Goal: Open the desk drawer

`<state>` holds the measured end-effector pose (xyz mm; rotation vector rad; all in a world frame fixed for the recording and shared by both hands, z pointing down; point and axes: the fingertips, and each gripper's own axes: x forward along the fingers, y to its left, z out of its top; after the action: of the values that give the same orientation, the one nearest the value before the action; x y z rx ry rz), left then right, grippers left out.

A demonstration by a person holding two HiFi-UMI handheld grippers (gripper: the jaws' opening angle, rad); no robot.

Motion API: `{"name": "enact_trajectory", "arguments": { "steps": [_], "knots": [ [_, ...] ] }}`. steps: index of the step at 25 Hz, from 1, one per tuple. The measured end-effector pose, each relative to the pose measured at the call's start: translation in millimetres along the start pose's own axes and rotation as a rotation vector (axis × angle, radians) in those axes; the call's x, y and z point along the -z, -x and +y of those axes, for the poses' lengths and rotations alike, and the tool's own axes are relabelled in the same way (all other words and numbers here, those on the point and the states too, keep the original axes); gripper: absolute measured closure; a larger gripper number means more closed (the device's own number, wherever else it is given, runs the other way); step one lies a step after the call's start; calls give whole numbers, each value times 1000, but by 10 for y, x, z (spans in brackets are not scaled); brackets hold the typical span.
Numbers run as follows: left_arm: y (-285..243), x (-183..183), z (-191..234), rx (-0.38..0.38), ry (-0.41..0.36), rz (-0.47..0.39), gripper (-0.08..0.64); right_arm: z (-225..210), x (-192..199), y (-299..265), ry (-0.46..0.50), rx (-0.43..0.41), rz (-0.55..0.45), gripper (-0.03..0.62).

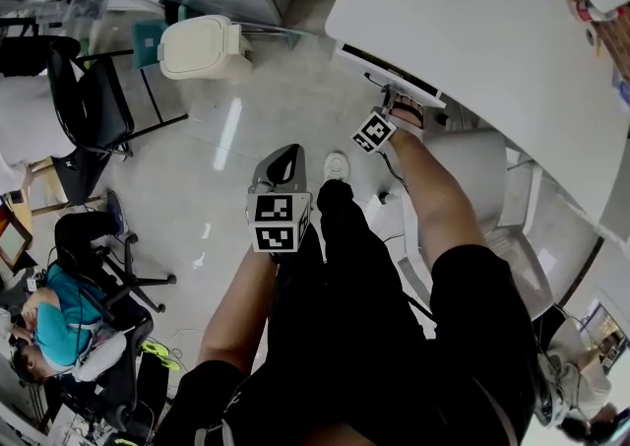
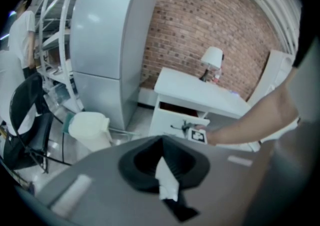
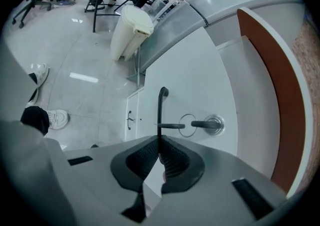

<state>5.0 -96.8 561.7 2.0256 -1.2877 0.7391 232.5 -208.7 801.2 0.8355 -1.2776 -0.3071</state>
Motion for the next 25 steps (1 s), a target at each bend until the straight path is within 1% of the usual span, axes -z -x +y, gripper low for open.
{"name": "enact_trajectory", "arguments": {
  "steps": [4, 9, 13, 17, 21, 25],
  "knots": [
    [-12, -70, -15, 10, -19, -5, 560, 112, 17, 99, 4, 4, 1, 580],
    [-45, -110, 0, 16, -33, 4, 560, 134, 27, 144, -40, -5, 19, 580],
    [-60, -134, -36, 23, -43, 8, 560, 174, 56, 196, -40, -5, 26, 580],
    [-50, -154, -50, 28, -51, 1, 560, 261, 69, 275, -53, -25, 20, 580],
    [-40, -71, -52, 20, -51, 12, 560, 321, 69, 310, -64, -22, 17, 580],
    [-25, 34, -55, 11, -45, 23, 560, 322, 78, 281, -101, -14, 38, 580]
  ]
}}
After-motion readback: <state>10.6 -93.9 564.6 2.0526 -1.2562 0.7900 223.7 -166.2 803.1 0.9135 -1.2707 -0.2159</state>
